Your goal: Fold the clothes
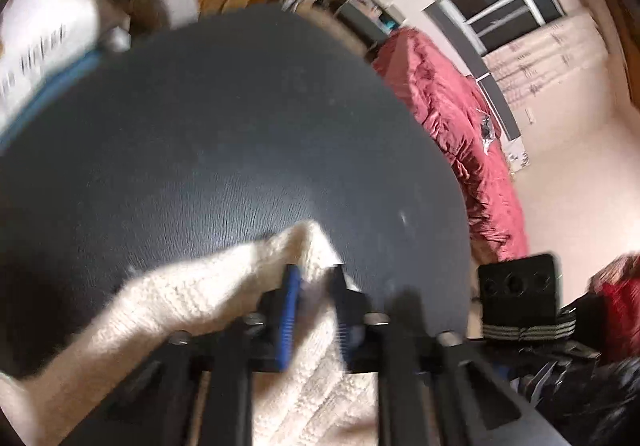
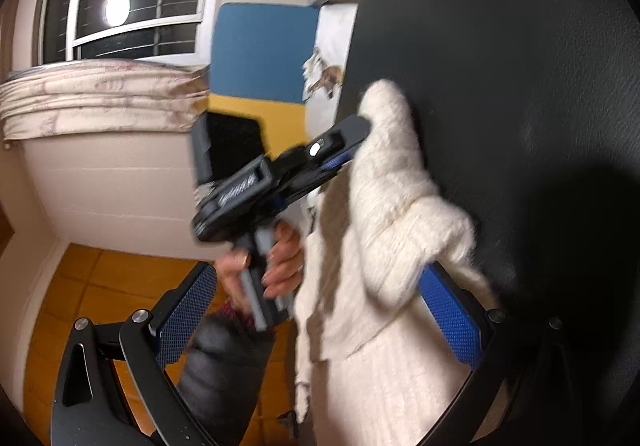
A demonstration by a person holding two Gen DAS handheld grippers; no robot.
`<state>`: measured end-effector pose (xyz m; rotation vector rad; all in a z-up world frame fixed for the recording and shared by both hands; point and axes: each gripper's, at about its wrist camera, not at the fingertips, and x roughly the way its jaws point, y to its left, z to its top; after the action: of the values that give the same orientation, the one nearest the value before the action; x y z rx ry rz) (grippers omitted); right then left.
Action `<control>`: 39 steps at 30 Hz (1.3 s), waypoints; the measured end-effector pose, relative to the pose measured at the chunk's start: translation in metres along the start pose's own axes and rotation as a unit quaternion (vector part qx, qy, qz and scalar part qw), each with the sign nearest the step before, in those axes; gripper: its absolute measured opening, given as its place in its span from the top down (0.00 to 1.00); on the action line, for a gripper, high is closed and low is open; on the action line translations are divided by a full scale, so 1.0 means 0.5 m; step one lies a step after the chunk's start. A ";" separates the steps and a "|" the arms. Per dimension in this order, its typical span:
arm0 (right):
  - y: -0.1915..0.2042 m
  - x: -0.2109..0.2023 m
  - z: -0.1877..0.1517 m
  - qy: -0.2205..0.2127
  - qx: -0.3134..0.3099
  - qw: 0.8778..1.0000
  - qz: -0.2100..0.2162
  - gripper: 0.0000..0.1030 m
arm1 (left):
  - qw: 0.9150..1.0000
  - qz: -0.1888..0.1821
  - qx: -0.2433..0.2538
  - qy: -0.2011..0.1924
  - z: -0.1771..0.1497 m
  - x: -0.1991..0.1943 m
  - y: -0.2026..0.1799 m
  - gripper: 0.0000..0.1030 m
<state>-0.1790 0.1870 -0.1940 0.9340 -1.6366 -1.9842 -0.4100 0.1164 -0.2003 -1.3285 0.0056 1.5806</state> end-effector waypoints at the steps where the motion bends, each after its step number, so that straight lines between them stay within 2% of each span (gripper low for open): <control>1: 0.010 -0.003 0.002 -0.014 -0.018 1.000 -0.013 0.00 | 1.000 0.000 0.006 -0.016 -0.005 -0.012 -0.007 0.94; 2: 0.016 -0.005 0.002 -0.023 -0.027 0.999 -0.019 0.00 | 0.999 0.000 0.010 -0.032 -0.010 -0.024 -0.013 0.94; 6: 0.000 0.004 0.012 -0.032 0.012 0.999 -0.004 0.07 | 0.999 0.011 0.016 -0.049 -0.020 -0.045 -0.022 0.94; 10: -0.001 0.002 0.011 -0.042 0.012 0.999 -0.030 0.34 | 0.997 0.013 0.030 -0.066 -0.028 -0.064 -0.030 0.94; 11: 0.000 0.002 0.010 -0.042 0.010 0.998 -0.035 0.38 | 0.996 0.015 0.039 -0.075 -0.031 -0.070 -0.035 0.94; 14: 0.007 0.005 0.006 -0.039 -0.006 0.998 -0.054 0.69 | 0.992 0.024 0.067 -0.103 -0.041 -0.089 -0.050 0.95; 15: 0.008 0.007 0.005 -0.036 -0.013 0.997 -0.063 0.84 | 0.991 0.026 0.078 -0.107 -0.048 -0.096 -0.056 0.95; 19: 0.022 0.004 0.000 -0.033 -0.061 0.994 -0.081 0.90 | 0.984 0.033 0.119 -0.124 -0.077 -0.126 -0.091 0.96; 22: 0.054 -0.010 -0.015 -0.040 -0.118 0.987 -0.098 0.91 | 0.979 0.040 0.110 -0.169 -0.080 -0.152 -0.101 0.96; 24: 0.082 -0.028 -0.031 -0.057 -0.169 0.976 -0.126 0.91 | 0.979 0.054 0.091 -0.177 -0.074 -0.153 -0.084 0.96; 28: 0.116 -0.025 -0.062 -0.070 -0.256 0.941 -0.212 0.93 | 0.978 0.097 0.097 -0.159 -0.061 -0.117 -0.084 0.96; 30: 0.121 -0.021 -0.072 -0.077 -0.277 0.926 -0.245 0.94 | 0.976 0.121 0.101 -0.150 -0.053 -0.096 -0.085 0.96; 35: 0.079 -0.016 -0.072 -0.077 -0.275 0.908 -0.307 0.94 | 0.971 0.184 0.097 -0.114 -0.035 -0.011 -0.077 0.96; 39: 0.056 -0.023 -0.071 -0.071 -0.269 0.902 -0.330 0.94 | 0.967 0.229 0.062 -0.090 -0.030 0.044 -0.046 0.95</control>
<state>-0.1487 0.1635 -0.1674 1.2309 -0.7606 -2.7995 -0.3806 0.1334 -0.2094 -1.1312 0.3137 2.0503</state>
